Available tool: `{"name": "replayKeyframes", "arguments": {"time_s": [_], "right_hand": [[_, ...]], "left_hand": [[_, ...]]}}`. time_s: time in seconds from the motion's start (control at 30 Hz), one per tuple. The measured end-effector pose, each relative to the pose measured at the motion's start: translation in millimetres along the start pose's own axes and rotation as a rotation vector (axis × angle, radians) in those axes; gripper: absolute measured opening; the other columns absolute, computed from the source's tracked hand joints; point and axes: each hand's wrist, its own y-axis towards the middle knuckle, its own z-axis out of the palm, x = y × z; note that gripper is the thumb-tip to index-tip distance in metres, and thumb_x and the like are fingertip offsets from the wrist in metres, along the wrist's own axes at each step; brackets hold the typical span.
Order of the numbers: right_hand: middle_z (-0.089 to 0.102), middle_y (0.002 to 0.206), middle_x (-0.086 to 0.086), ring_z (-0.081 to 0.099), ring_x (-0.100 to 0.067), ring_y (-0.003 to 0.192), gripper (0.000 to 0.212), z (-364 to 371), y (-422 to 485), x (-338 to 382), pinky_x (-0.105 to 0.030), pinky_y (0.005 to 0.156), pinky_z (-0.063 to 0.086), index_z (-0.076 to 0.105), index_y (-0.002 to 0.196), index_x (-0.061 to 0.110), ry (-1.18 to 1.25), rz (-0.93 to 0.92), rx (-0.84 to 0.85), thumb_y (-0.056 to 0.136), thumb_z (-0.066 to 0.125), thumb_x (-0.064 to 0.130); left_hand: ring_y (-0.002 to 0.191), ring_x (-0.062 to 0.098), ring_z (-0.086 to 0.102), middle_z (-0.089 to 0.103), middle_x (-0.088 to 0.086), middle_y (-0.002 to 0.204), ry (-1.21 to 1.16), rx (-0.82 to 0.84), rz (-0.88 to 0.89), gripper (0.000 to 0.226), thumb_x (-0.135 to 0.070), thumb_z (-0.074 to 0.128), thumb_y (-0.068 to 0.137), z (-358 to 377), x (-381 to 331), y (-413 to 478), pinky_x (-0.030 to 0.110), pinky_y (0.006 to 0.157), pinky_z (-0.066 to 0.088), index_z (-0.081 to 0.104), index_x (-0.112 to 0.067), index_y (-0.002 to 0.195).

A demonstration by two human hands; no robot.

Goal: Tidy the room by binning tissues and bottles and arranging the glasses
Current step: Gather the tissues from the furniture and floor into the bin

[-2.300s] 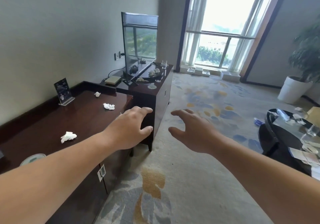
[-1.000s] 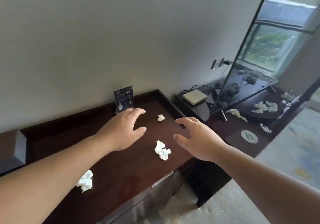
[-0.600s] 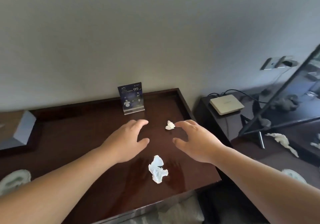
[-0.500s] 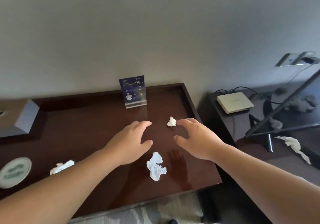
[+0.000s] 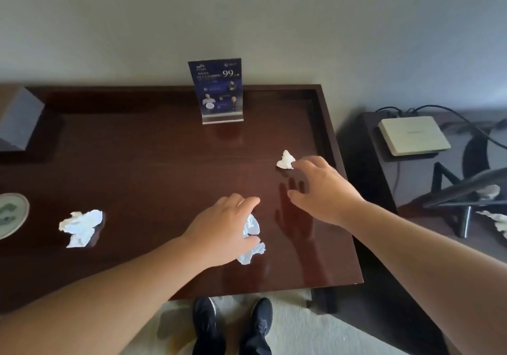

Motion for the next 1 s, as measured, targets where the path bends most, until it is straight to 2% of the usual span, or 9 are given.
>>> {"name": "replayKeyframes", "arguments": {"time_s": [0.2, 0.33, 0.43, 0.5, 0.6, 0.7, 0.83, 0.9, 1.0], "right_hand": [[0.022, 0.156, 0.006, 0.028, -0.024, 0.141, 0.068, 4.6, 29.6, -1.2, -0.036, 0.107, 0.035, 0.035, 0.147, 0.029, -0.015, -0.018, 0.002, 0.086, 0.063, 0.040], [0.020, 0.157, 0.007, 0.027, -0.025, 0.141, 0.069, 15.1, 38.5, -0.7, -0.037, 0.107, 0.034, 0.035, 0.147, 0.030, -0.006, -0.035, 0.038, 0.086, 0.065, 0.040], [0.021, 0.157, 0.007, 0.029, -0.025, 0.140, 0.067, 20.5, 37.3, -1.2, -0.037, 0.106, 0.037, 0.038, 0.145, 0.030, -0.004, -0.053, 0.045, 0.085, 0.065, 0.041], [0.021, 0.157, 0.008, 0.028, -0.024, 0.141, 0.067, 21.7, 35.8, -1.7, -0.037, 0.106, 0.037, 0.037, 0.145, 0.030, -0.004, -0.056, 0.051, 0.085, 0.065, 0.041], [0.021, 0.157, 0.008, 0.029, -0.023, 0.141, 0.067, 21.4, 37.0, -2.5, -0.036, 0.107, 0.037, 0.036, 0.146, 0.030, 0.001, -0.060, 0.056, 0.086, 0.065, 0.041], [0.020, 0.157, 0.007, 0.031, -0.024, 0.140, 0.068, 20.8, 41.6, -2.8, -0.037, 0.106, 0.040, 0.034, 0.147, 0.030, -0.022, -0.067, 0.058, 0.087, 0.064, 0.040], [0.017, 0.158, 0.003, 0.033, -0.027, 0.138, 0.069, 23.6, 49.2, 0.2, -0.040, 0.103, 0.044, 0.028, 0.149, 0.033, -0.066, -0.053, 0.060, 0.089, 0.062, 0.036], [0.026, 0.153, 0.000, 0.041, -0.030, 0.132, 0.063, 27.0, 53.4, 2.0, -0.041, 0.098, 0.047, 0.032, 0.147, 0.031, -0.075, -0.033, 0.061, 0.091, 0.061, 0.031], [0.046, 0.122, -0.004, 0.056, -0.031, 0.101, 0.033, 33.3, 56.4, 4.0, -0.037, 0.078, 0.050, 0.053, 0.124, 0.021, -0.075, -0.006, 0.044, 0.092, 0.055, 0.016]], "left_hand": [[0.119, 0.016, 0.041, 0.040, -0.010, 0.131, 0.007, 0.002, 0.000, 0.067, -0.057, 0.057, 0.082, 13.1, -2.2, 1.1, 0.035, 0.089, 0.046, 0.030, -0.031, 0.139], [0.121, 0.017, 0.038, 0.036, -0.010, 0.133, 0.026, 0.004, -0.001, 0.070, -0.056, 0.059, 0.080, 20.5, -3.3, -0.4, 0.035, 0.090, 0.045, 0.030, -0.032, 0.138], [0.115, 0.020, 0.037, 0.033, -0.007, 0.130, 0.102, 0.045, 0.028, 0.068, -0.054, 0.063, 0.077, 25.4, -5.4, -4.3, 0.032, 0.081, 0.045, 0.033, -0.033, 0.134], [0.106, 0.022, 0.039, 0.034, -0.004, 0.121, 0.156, 0.048, 0.076, 0.048, -0.040, 0.061, 0.083, 28.9, -7.6, -7.0, 0.031, 0.071, 0.043, 0.040, -0.028, 0.125], [0.094, 0.022, 0.041, 0.038, 0.000, 0.107, 0.134, 0.050, 0.096, 0.015, -0.009, 0.045, 0.090, 30.3, -7.0, -7.4, 0.037, 0.064, 0.045, 0.047, -0.015, 0.104], [0.090, 0.019, 0.040, 0.041, -0.003, 0.097, 0.057, 0.059, 0.081, 0.019, 0.001, 0.040, 0.087, 26.3, -2.6, -4.8, 0.039, 0.070, 0.044, 0.043, -0.016, 0.094], [0.085, 0.019, 0.044, 0.049, -0.004, 0.094, -0.016, -0.032, -0.009, 0.020, 0.000, 0.040, 0.086, 9.1, 4.5, -3.9, 0.034, 0.067, 0.035, 0.044, -0.018, 0.094], [0.084, 0.023, 0.048, 0.052, -0.002, 0.093, -0.024, -0.076, -0.071, 0.020, -0.001, 0.041, 0.086, -1.3, 9.8, -6.3, 0.037, 0.069, 0.040, 0.047, -0.018, 0.095], [0.078, 0.023, 0.050, 0.052, -0.005, 0.085, -0.046, -0.129, -0.126, 0.019, -0.004, 0.041, 0.084, -11.5, 18.2, -12.3, 0.038, 0.069, 0.043, 0.051, -0.019, 0.088]]}}
